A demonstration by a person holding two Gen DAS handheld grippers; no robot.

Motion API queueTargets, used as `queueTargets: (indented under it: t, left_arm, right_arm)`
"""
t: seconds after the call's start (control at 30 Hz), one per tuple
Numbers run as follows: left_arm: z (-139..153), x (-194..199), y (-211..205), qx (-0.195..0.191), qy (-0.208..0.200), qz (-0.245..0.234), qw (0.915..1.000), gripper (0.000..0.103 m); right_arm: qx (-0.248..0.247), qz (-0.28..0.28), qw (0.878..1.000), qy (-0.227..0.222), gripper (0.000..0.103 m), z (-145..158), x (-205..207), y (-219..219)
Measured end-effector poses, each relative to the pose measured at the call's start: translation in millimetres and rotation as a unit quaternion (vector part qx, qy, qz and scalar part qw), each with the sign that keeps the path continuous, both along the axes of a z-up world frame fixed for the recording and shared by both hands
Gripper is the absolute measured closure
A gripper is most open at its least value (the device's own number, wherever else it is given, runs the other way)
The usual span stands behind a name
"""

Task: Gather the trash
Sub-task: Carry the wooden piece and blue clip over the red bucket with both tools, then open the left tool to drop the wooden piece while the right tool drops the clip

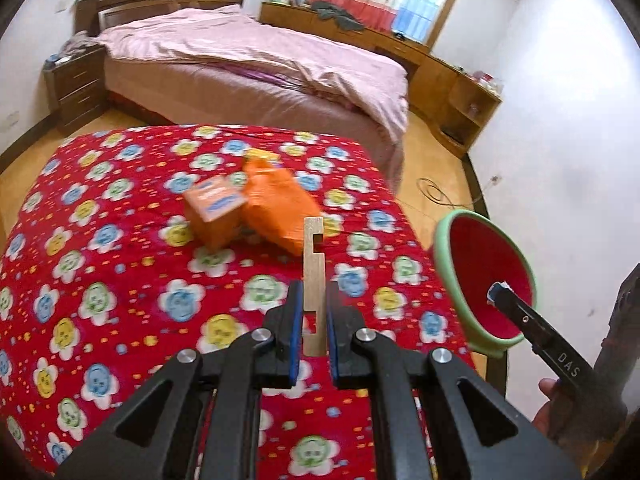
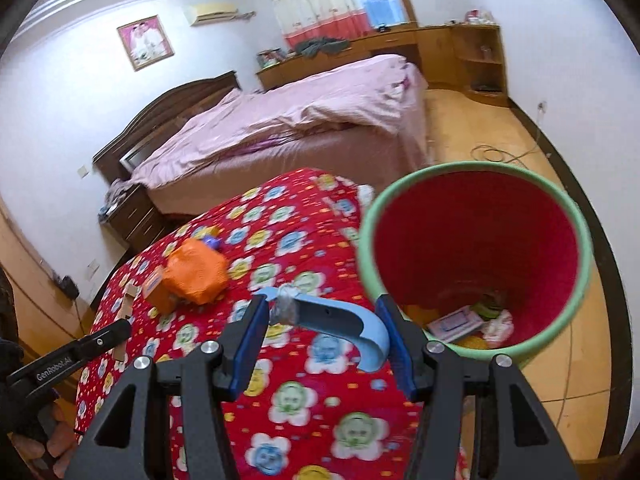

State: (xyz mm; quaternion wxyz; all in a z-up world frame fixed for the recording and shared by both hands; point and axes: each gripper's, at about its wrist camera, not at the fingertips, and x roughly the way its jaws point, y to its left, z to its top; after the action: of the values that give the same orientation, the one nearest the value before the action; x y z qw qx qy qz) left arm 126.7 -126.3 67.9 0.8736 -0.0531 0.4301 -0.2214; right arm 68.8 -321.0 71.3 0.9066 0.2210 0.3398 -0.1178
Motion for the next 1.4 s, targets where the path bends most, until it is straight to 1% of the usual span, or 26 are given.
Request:
queueTargets:
  t: [0.33, 0.53, 0.83, 1.0, 1.2, 1.4]
  left_arm:
    - [9.8, -4.3, -55.3, 0.010, -0.014, -0.061, 0.9980, 0.093]
    - [8.1, -1.4, -90.4, 0.023, -0.020, -0.098, 0.9948, 0.093]
    - [-10.9, -0.4, -148.9, 0.030, -0.006, -0.156, 0.9873, 0.093]
    - [-25.2, 0.6, -178.5, 0.026, 0.004, -0.180, 0.9834, 0.093]
    - [-40.9, 2.6, -209.7, 0.039, 0.007, -0.201, 0.9788, 0.093]
    - [-51.9, 8.3, -223.7, 0.045, 0.020, -0.204, 0.9777, 0.092]
  right_arm:
    - [0.000, -0.053, 0.999, -0.010, 0.045, 7.1, -30.4, -42.8]
    - [0.000, -0.080, 0.997, -0.014, 0.045, 9.3, -41.8, -63.3]
    - [0.008, -0.107, 0.994, -0.003, 0.045, -0.9, -49.7, -91.0]
    - [0.017, -0.118, 0.993, -0.002, 0.045, -7.6, -54.2, -104.9]
    - [0.026, -0.128, 0.991, -0.001, 0.045, -14.5, -58.7, -118.1]
    - [0.033, -0.138, 0.990, 0.003, 0.045, -21.1, -61.1, -129.0]
